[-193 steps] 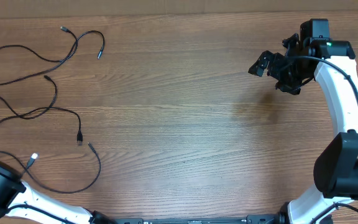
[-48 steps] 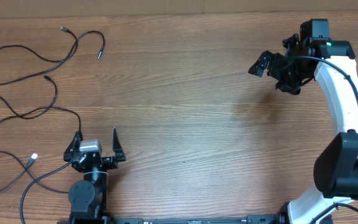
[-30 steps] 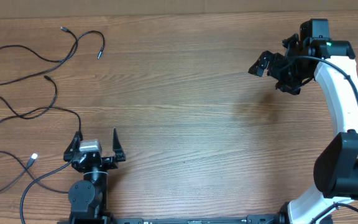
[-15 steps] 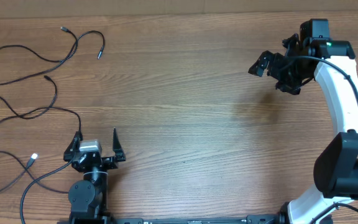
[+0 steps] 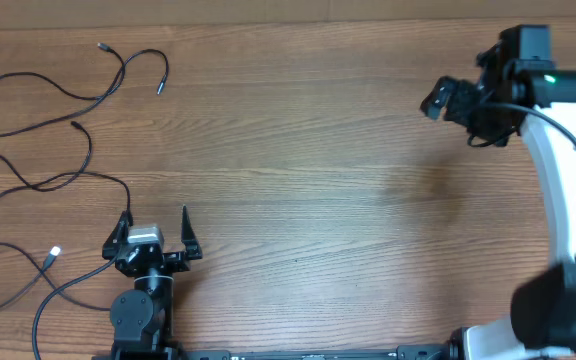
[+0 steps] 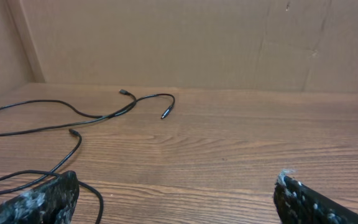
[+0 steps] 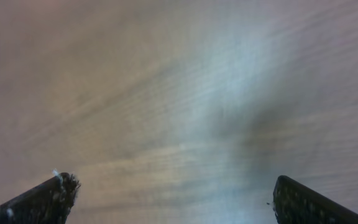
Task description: Untangle cables
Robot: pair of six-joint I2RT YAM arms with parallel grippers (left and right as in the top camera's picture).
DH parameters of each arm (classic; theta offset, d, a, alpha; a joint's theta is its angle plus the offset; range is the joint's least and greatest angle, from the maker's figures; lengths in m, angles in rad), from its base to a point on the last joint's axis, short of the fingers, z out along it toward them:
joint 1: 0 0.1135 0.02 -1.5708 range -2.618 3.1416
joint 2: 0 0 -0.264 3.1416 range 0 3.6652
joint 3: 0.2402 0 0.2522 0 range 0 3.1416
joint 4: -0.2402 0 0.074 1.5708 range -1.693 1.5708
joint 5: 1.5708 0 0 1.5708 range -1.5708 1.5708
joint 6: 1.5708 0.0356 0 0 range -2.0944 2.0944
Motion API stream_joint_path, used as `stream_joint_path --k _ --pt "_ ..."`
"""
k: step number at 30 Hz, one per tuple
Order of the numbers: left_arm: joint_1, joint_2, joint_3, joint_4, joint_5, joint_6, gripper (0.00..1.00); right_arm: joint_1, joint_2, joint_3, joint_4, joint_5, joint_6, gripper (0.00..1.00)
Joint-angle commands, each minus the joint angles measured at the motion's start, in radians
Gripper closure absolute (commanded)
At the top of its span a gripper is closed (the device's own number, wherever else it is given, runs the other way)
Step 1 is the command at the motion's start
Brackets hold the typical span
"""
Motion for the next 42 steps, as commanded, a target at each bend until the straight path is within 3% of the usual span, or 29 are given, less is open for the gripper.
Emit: stream_joint_path --k 1,4,9,15,23,26,42 --pt "-0.006 -0.01 -0.003 0.0 0.008 0.019 0.0 0.001 -0.151 -0.041 0.056 0.048 -0.014 0.0" --pt "-0.006 -0.01 -0.003 0.0 0.008 0.019 0.0 0.012 -0.261 -0.125 0.163 0.047 -0.027 0.0" --pt "-0.006 -0.01 -0.003 0.0 0.008 0.019 0.0 0.073 -0.519 -0.38 0.393 0.048 -0.237 0.0" --pt "-0.006 -0.01 -0.003 0.0 0.008 0.019 0.01 0.106 -0.902 -0.774 0.737 0.048 -0.314 0.0" --pt "-0.006 -0.01 -0.003 0.0 0.008 0.019 0.01 0.064 -1.348 -1.104 0.817 0.048 -0.315 0.0" --pt "-0.006 -0.01 -0.003 0.0 0.008 0.019 0.01 0.064 -1.456 -1.204 0.844 0.047 -0.314 0.0" --pt "-0.006 -0.01 -0.003 0.0 0.008 0.019 0.0 0.066 -1.678 -1.537 1.085 0.035 -0.309 0.0"
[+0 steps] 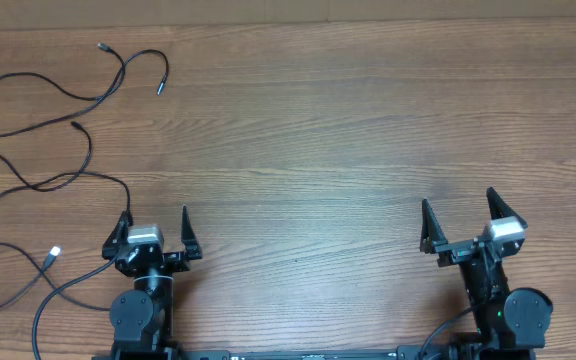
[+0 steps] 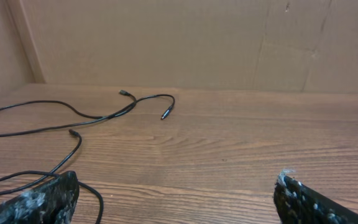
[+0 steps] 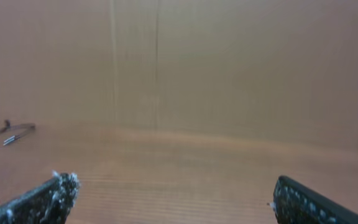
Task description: Untangle cables
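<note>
Several thin black cables (image 1: 63, 95) lie loosely spread over the left part of the wooden table (image 1: 308, 130). The top one ends in two plugs (image 1: 159, 88); in the left wrist view it (image 2: 104, 116) crosses itself near its far ends. Another cable carries a white plug (image 1: 55, 252) at the front left. My left gripper (image 1: 156, 212) stands open at the front left, empty, with a cable strand (image 2: 95, 196) running by its left finger. My right gripper (image 1: 457, 197) stands open and empty at the front right, far from the cables (image 3: 8, 130).
A brown cardboard wall (image 2: 166, 37) closes off the back of the table and its left side. The cables run off the table's left edge.
My right arm has moved from the table's far right corner, reaching out above it, to the front right, folded back at its base, gripper still open. The left gripper and the cables have not moved.
</note>
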Robot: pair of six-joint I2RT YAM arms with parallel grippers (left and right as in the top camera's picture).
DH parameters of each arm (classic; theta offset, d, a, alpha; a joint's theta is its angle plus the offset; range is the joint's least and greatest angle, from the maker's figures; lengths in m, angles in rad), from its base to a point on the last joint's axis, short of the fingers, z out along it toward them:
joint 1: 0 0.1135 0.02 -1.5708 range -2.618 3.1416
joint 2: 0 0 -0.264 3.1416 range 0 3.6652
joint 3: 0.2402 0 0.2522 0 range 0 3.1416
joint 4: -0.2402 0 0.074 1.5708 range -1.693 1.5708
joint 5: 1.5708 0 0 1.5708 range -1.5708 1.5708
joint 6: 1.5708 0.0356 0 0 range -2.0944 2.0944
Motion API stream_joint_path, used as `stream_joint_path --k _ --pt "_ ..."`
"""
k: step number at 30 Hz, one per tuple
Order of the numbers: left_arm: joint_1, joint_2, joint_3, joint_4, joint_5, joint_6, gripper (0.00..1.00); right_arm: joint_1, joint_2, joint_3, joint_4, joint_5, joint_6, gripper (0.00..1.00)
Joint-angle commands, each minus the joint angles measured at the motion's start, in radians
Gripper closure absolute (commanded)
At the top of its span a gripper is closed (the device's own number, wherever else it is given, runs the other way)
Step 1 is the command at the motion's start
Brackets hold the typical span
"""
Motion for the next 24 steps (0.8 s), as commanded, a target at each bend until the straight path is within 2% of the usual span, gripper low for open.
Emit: stream_joint_path --k 1,3,11,24 --pt "-0.006 -0.009 -0.003 -0.001 0.008 0.019 0.0 -0.002 -0.018 -0.069 0.073 -0.008 0.004 0.0" --pt "-0.006 -0.009 -0.003 -0.001 0.008 0.019 0.01 -0.002 -0.018 -0.11 0.124 -0.006 0.026 0.0" --pt "-0.006 -0.009 -0.003 -0.001 0.007 0.019 0.0 -0.002 -0.017 -0.106 -0.012 -0.005 0.037 0.0" --pt "-0.006 -0.009 -0.003 -0.001 0.008 0.019 0.0 -0.002 -0.017 -0.106 -0.008 0.008 0.037 0.0"
